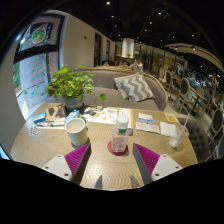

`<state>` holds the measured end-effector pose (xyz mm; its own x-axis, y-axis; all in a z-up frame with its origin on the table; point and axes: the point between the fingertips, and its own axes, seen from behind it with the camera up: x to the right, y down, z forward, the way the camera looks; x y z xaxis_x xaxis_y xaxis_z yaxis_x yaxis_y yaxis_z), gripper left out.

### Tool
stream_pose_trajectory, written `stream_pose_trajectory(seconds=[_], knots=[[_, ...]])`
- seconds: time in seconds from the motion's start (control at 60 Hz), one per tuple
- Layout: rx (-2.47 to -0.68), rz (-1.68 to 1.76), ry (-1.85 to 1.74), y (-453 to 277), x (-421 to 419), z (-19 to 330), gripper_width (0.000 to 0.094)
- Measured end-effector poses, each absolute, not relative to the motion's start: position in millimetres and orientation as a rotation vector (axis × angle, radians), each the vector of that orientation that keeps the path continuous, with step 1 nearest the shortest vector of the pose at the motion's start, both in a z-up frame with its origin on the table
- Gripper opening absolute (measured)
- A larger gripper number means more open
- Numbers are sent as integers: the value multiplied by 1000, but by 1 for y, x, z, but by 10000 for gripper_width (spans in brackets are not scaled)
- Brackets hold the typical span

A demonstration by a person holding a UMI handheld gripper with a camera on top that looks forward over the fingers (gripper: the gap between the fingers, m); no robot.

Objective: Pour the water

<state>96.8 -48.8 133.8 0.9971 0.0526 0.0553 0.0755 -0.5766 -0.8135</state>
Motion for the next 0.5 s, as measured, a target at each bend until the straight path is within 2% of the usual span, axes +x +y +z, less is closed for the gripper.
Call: stream_pose_trajectory(seconds=[0.1,0.233,0.5], knots=[[-2170,-41,-84,-94,79,177,852],[-2154,-69,-73,-146,63,216,852],[-2130,-98,-18,-202,54,246,854]])
